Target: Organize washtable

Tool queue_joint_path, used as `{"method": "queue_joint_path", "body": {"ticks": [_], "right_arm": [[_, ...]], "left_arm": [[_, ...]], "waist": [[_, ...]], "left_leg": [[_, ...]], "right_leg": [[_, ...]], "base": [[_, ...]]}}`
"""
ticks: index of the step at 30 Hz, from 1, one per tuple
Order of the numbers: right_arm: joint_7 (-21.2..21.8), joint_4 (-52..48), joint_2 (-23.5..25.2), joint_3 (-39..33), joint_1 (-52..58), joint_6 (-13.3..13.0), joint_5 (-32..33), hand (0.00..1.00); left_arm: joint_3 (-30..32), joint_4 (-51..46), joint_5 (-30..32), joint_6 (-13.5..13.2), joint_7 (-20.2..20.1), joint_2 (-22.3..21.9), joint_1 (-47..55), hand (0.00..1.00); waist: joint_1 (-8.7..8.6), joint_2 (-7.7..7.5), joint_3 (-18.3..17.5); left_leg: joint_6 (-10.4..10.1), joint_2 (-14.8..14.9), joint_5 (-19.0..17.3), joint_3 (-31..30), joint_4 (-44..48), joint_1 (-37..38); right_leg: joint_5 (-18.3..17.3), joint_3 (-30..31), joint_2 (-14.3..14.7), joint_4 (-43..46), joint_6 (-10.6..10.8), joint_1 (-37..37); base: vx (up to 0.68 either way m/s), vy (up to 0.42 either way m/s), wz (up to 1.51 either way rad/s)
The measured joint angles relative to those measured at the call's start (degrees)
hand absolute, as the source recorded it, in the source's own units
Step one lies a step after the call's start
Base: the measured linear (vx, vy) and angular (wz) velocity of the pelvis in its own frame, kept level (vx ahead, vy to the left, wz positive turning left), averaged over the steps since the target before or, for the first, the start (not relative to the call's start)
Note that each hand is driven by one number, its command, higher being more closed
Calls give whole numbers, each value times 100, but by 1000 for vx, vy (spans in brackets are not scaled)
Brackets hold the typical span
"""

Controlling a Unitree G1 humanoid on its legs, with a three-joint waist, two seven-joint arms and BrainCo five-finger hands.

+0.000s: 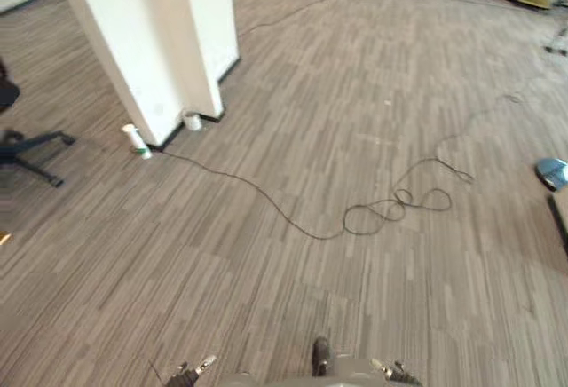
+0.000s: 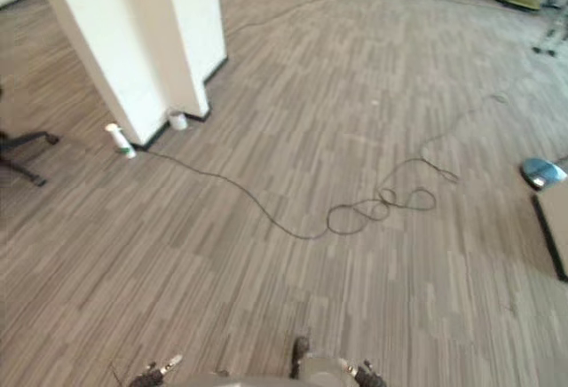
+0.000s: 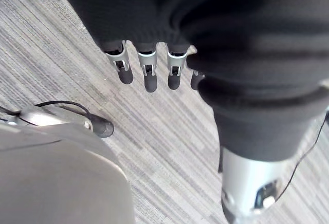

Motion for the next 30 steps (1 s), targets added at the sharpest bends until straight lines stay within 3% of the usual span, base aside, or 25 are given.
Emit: {"method": "queue_joint_path", "body": {"ticks": [1,3,5,6,18,21,23,24,26,27,29,30], "right_arm": [[-45,14,-86,-9,-24,-31,2,0],[-90,33,-126,-11,-38,-44,10,0],[-96,102,-78,-6,-41,-54,3,0],[-90,363,4,8,-37,-91,-4,0],[-80,364,1,-2,-36,-57,4,0],[-70,339,-4,0,-38,-41,55,0],[-62,157,34,-1,-31,-40,262,0],[-71,123,35,-17,-23,-42,354,0],[-78,70,56,-58,-19,-32,519,0],[-82,-39,98,-81,14,-40,582,0],[-81,-100,179,-187,135,-64,682,0],[-78,-97,219,-170,203,-57,694,0]], "left_arm": [[6,1,1,-11,1,-95,-1,0],[7,27,0,-11,-6,-148,3,0],[-6,72,8,-13,-20,-77,-3,0],[-46,309,21,-51,-122,81,-79,0],[-20,349,183,2,-136,92,-105,0],[50,453,246,74,-146,109,-128,0],[222,457,384,180,-212,122,-169,0],[231,458,472,231,-250,165,-159,0],[230,447,470,243,-244,167,-182,0],[229,452,467,244,-242,181,-171,0],[229,434,461,234,-246,199,-207,0],[234,396,457,222,-246,240,-233,0]], "waist": [[6,180,9],[-20,273,-8],[-18,185,19],[-30,30,-62],[-38,36,-81],[-39,31,-81],[-50,10,-63],[-66,29,-28],[-168,47,-5],[-227,52,-2],[-216,31,1],[-208,-64,-44]], "left_leg": [[-7,76,-5,-10,-61,-36],[-16,170,0,-22,-115,-111],[-24,266,2,-18,-148,-16],[-128,110,-103,-53,-280,118],[-129,122,-103,-9,-318,135],[-154,207,-143,300,-330,207],[-213,286,-184,804,-229,194],[-218,347,-187,1109,-186,205],[-282,537,-227,1426,-148,326],[-391,725,-296,1554,-135,458],[-608,988,-388,1695,-88,584],[-752,1050,-456,1707,-62,615]], "right_leg": [[69,-41,103,-348,-32,111],[192,-88,234,-683,-100,173],[251,-115,364,-959,-160,429],[689,-138,287,-1699,1,837],[684,-193,279,-1703,7,836],[668,19,305,-1573,21,725],[614,283,383,-1181,14,318],[425,190,374,-1024,15,142],[66,-591,145,-426,-84,-117],[50,-825,-25,-59,-96,-206],[57,-880,-315,264,-66,-265],[14,-852,-540,293,52,-257]], "base": [[226,-51,5],[161,-53,0],[102,-56,-1],[45,-30,3],[0,0,-1],[-8,7,-38],[-37,-3,-105],[-59,-35,-104],[-41,-73,-92],[5,-49,-82],[43,-120,-51],[102,-258,-30]]}}
